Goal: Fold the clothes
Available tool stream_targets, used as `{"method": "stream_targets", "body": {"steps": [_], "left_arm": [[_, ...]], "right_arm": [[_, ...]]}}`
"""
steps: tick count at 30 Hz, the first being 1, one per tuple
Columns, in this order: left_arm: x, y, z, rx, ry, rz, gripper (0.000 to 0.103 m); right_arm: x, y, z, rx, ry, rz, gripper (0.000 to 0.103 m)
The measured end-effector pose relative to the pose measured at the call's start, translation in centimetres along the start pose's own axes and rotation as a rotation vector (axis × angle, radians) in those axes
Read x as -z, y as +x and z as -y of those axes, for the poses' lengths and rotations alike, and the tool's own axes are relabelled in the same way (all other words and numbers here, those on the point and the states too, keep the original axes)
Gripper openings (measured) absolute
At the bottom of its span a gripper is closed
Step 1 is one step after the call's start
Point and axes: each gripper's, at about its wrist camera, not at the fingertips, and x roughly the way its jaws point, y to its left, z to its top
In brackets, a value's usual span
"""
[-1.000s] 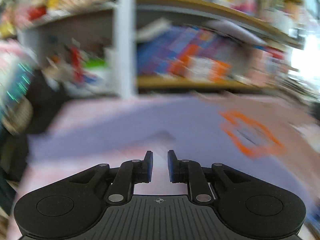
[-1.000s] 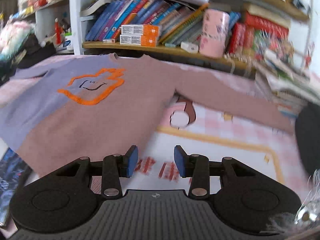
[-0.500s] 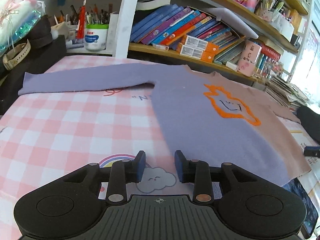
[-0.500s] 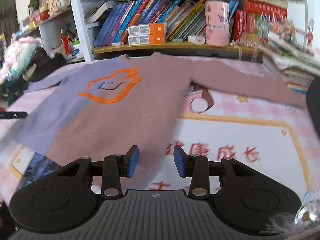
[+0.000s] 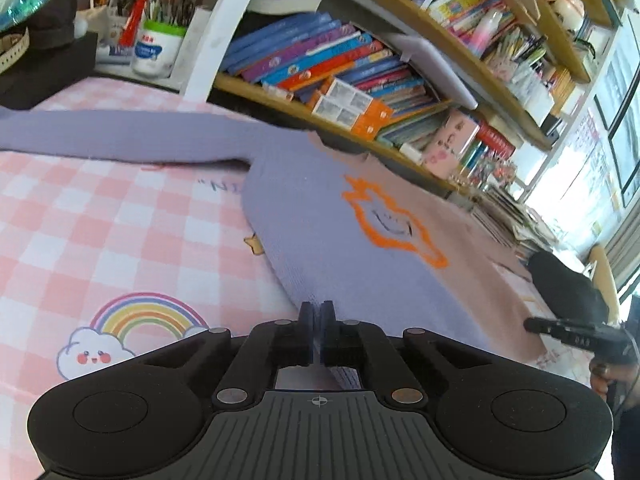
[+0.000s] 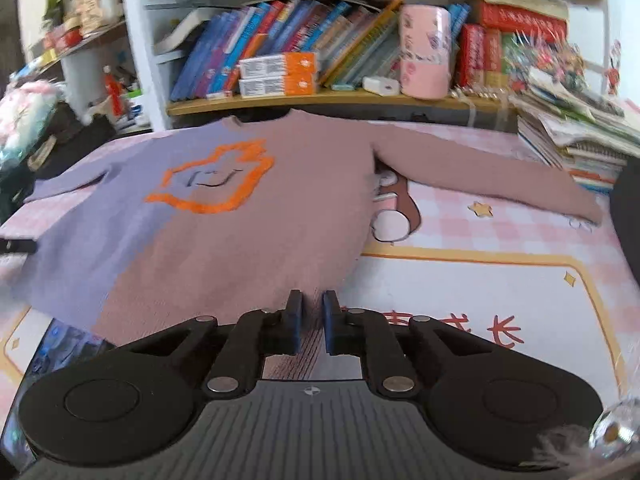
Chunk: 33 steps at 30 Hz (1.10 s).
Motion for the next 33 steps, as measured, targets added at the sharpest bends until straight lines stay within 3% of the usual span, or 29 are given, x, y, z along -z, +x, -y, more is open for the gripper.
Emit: {"method": "stream_targets", "body": {"steps": [5,17,28,30,31,33], "left_arm": [[0.1,-0.9,-1.1,-0.013,-0.021,0.013,0.001],[1.0,-0.7,-0.7,0.004,-0.001,-0.015,0.001],[1.3,-0.7,-0.9,-0.019,-0.008,-0.033,0.001],[1.1,-0.7,-0.5,-0.044,0.023,-0.032,0.003],[0.9,-0.8,-0.1,-0.062,0.047,-0.028,0.008],[0.3,-1.2,0.7,-0.105,0.110,-0.008,0.010]], "right_arm": [[0.5,-0.6,-0.9,-0.027,-0.014,-0.020,0.010],[1.3,-0.5,-0.7,0.034,-0.026,-0.028,0.010],[1.6,-0.8,-0.8,0.019,-0.038,-0.028,0.010],[1.5,-0.7,-0.7,0.021,-0.041,-0.031,0.011],[1.4,-0.7,-0.7,0.024,-0.045,-0.030,0.012],[1.0,-1.2,-0.5,0.034,-0.051,-0.003,0.020]]}}
